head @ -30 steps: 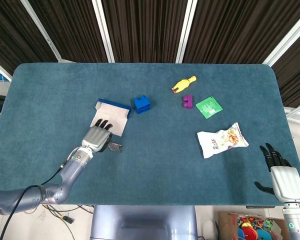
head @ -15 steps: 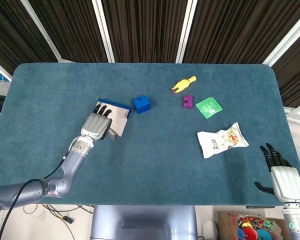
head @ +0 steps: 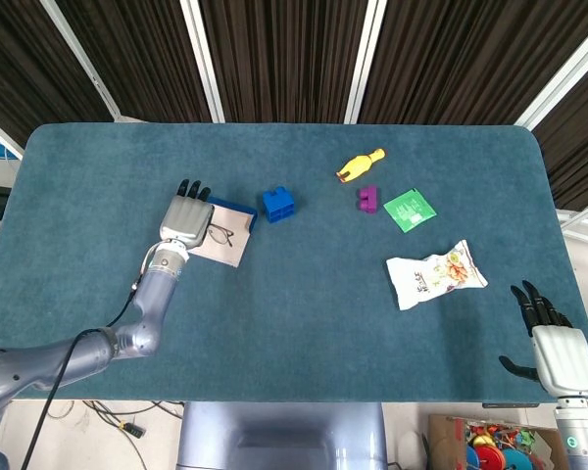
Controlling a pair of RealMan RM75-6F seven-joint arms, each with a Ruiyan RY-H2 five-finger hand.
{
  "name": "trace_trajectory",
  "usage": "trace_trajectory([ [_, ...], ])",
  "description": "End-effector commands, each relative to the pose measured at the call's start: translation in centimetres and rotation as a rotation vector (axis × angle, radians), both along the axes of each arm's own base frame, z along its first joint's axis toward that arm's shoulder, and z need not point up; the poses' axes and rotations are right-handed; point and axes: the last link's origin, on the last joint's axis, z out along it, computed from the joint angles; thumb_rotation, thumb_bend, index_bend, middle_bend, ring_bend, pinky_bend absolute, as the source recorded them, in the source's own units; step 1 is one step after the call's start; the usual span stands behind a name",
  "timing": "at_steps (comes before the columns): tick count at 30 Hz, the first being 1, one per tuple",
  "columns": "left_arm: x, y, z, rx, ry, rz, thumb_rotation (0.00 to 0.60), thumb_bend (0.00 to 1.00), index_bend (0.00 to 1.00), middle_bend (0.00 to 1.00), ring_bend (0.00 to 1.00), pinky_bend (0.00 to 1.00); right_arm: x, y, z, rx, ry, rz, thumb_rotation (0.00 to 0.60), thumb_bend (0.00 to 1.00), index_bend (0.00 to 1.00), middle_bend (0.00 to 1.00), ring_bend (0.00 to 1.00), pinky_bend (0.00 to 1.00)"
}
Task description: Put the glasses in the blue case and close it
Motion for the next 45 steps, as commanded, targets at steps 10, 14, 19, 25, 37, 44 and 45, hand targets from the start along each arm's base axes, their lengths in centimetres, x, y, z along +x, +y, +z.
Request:
trace_trajectory([
  [10,-0.7,2.0,-3.2,-0.010,0.032,0.057,0.600,0.45,0.57,0.12,0.00,0.00,-0.1,0.0,0.0,-0.001,-0.017,-0.018,0.600,0.07,0.02,0.00,0.15,0.32],
  [14,-1.0,2.4,-3.8,-0.007,0.046,0.055,0.600,0.45,0.56,0.12,0.00,0.00,-0.2,0.0,0.0,-0.001,-0.021,-0.022,0.600,0.08,0.02,0.00,0.15,0.32],
  [19,-1.0,2.9,-4.0,0.011,0.051,0.050,0.600,0.45,0.56,0.12,0.00,0.00,-0.2,0.0,0.0,0.000,-0.024,-0.028,0.600,0.07,0.02,0.00,0.15,0.32],
  [25,-1.2,3.4,-4.3,0.017,0.071,0.052,0.600,0.45,0.56,0.12,0.00,0.00,-0.3,0.0,0.0,0.001,-0.026,-0.037,0.600,0.07,0.02,0.00,0.15,0.32],
  [37,0.1,3.6,-5.3,0.013,0.054,0.029,0.600,0.45,0.56,0.12,0.00,0.00,-0.3,0.0,0.0,-0.001,-0.027,-0.043,0.600,0.08,0.02,0.00,0.15,0.32],
  [44,0.0,3.9,-5.2,0.030,0.060,0.050,0.600,0.45,0.56,0.12,0.00,0.00,-0.3,0.0,0.0,0.002,-0.030,-0.045,0.600,0.08,0.02,0.00,0.15,0.32],
  [45,-0.1,3.9,-5.2,0.031,0.060,0.052,0.600,0.45,0.56,0.12,0.00,0.00,-0.3,0.0,0.0,0.003,-0.030,-0.045,0.600,0.08,0.02,0.00,0.15,0.32],
])
